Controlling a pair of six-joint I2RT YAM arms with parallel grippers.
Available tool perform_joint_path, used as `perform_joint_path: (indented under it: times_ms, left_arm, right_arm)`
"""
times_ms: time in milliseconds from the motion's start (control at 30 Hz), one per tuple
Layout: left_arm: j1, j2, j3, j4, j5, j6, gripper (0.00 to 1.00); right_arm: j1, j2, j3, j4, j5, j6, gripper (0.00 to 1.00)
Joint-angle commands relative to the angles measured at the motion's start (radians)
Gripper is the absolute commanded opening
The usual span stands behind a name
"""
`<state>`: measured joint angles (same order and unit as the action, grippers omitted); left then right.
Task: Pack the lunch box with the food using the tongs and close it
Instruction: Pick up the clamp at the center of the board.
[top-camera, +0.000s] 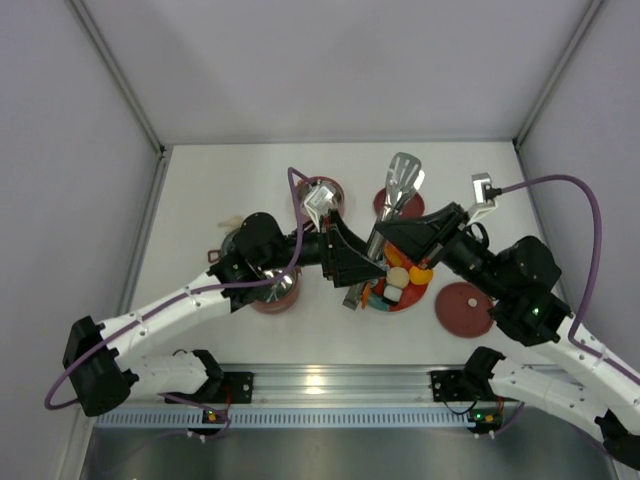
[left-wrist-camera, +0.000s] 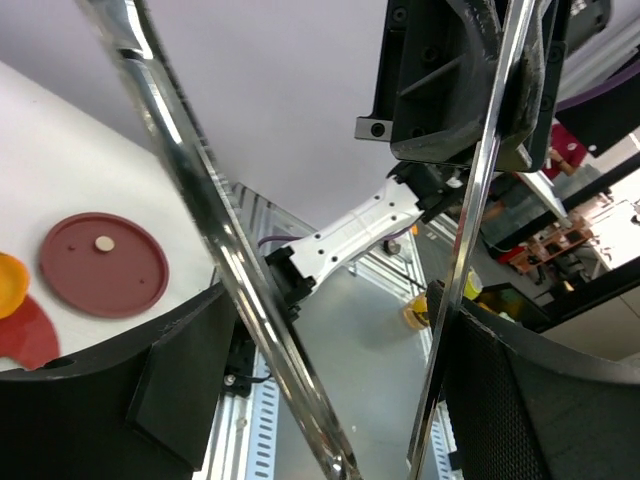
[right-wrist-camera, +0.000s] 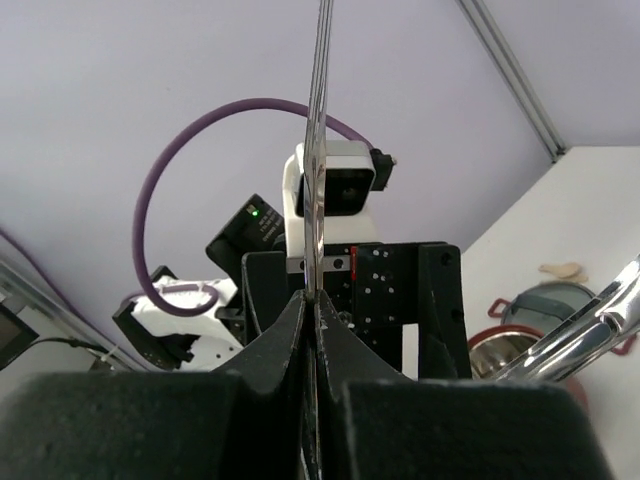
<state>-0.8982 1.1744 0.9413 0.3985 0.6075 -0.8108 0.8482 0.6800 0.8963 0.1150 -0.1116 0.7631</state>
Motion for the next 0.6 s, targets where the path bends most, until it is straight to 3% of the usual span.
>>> perform_joint_path:
  times_ms: [0, 567]
  left_arm:
    - [-0.001, 0.002, 0.004, 0.154, 0.061, -0.063, 0.81]
    - [-0.001, -0.004, -0.01, 0.307, 0.087, -0.252, 0.71]
  right_arm:
    - [0.015, -0.028, -0.003, 0.199, -0.059, 0.007, 0.0]
    - [0.015, -0.086, -0.118, 0.408, -0.137, -0.088, 0.0]
